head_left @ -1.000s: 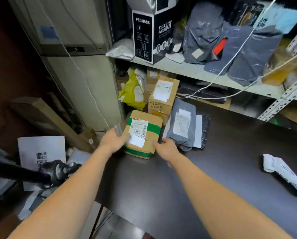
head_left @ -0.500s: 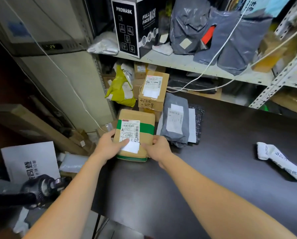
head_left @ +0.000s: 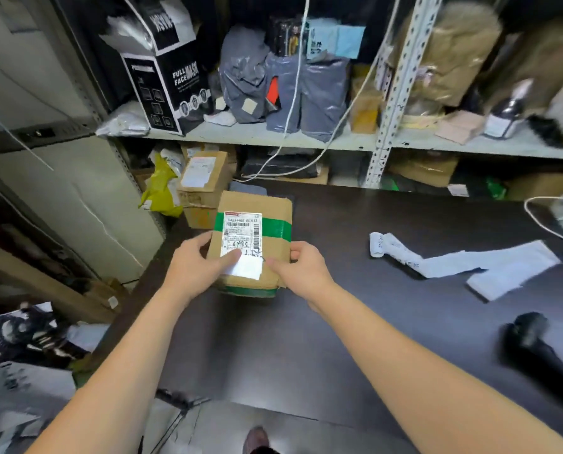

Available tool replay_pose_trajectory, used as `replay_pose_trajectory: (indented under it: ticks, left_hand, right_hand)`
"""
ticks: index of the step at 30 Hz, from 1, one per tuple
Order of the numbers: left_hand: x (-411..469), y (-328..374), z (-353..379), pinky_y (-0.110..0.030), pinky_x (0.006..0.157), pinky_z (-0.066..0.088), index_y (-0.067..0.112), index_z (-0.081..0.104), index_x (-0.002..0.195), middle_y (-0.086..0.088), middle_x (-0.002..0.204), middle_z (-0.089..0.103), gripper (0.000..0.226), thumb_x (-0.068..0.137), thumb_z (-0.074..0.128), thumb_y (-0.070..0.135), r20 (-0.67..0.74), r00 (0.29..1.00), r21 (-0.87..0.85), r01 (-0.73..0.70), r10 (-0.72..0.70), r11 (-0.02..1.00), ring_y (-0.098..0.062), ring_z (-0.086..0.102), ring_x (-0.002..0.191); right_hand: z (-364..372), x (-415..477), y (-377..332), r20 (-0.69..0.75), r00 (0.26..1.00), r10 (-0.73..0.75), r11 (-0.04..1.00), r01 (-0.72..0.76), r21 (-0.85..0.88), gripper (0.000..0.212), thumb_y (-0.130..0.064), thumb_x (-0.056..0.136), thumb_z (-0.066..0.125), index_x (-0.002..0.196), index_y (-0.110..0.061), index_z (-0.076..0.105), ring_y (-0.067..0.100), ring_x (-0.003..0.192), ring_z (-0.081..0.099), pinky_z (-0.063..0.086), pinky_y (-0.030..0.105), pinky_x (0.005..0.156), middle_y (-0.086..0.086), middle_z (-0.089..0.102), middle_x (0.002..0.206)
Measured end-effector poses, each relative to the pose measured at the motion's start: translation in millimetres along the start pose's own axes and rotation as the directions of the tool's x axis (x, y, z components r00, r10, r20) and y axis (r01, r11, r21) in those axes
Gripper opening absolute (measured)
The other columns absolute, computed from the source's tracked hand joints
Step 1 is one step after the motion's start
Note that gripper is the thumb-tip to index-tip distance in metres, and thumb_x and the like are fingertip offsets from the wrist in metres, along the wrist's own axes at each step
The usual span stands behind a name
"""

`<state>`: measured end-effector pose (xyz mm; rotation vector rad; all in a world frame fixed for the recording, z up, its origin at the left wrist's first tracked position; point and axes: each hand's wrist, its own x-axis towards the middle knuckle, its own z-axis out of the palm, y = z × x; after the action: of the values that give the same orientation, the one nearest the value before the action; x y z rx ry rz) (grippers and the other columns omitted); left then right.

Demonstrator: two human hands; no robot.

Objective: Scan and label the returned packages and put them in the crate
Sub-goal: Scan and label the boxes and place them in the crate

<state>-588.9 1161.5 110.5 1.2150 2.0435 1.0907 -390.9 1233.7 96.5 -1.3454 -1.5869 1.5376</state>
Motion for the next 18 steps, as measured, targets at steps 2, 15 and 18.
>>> replay_pose_trajectory:
  ticks: [2, 15, 18]
  left_hand:
    - [-14.7, 19.5, 44.0, -0.030, 0.087, 0.053, 0.028, 0.069, 0.122, 0.014, 0.111, 0.071, 0.049, 0.078, 0.081, 0.046, 0.063, 0.997, 0.016, -0.034, 0.033, 0.999, -0.005, 0.066, 0.102]
    - [-76.6, 81.1, 286.4, -0.022, 0.078, 0.054, 0.031, 0.072, 0.111, 0.018, 0.099, 0.074, 0.036, 0.077, 0.084, 0.036, 0.437, 0.893, -0.105, -0.064, 0.104, 0.992, 0.002, 0.066, 0.086]
    - [-71.0, 89.9, 322.3, -0.012, 0.071, 0.048, 0.030, 0.070, 0.114, 0.020, 0.103, 0.071, 0.040, 0.077, 0.084, 0.034, 0.478, 0.869, -0.108, -0.084, 0.126, 0.991, 0.004, 0.063, 0.092]
  right_hand:
    - [-48.3, -19.2, 16.5, -0.042, 0.999, 0.021, 1.000, -0.021, -0.011, 0.022, -0.026, 0.082, 0.076, 0.102, -0.029, 0.066, 0.016, 0.095, 0.072, 0.062, 0.042, 0.083, -0.007, 0.074, 0.104]
    - [-253.2, -88.1, 133.7, -0.375, 0.908, 0.185, 0.977, -0.211, -0.030, 0.009, -0.034, 0.084, 0.072, 0.082, -0.034, 0.063, 0.012, 0.092, 0.070, 0.058, 0.040, 0.087, -0.015, 0.072, 0.090]
    - [-272.7, -85.3, 151.7, -0.434, 0.866, 0.249, 0.963, -0.270, 0.012, 0.009, -0.034, 0.087, 0.068, 0.085, -0.038, 0.059, 0.010, 0.096, 0.068, 0.058, 0.037, 0.088, -0.015, 0.070, 0.098]
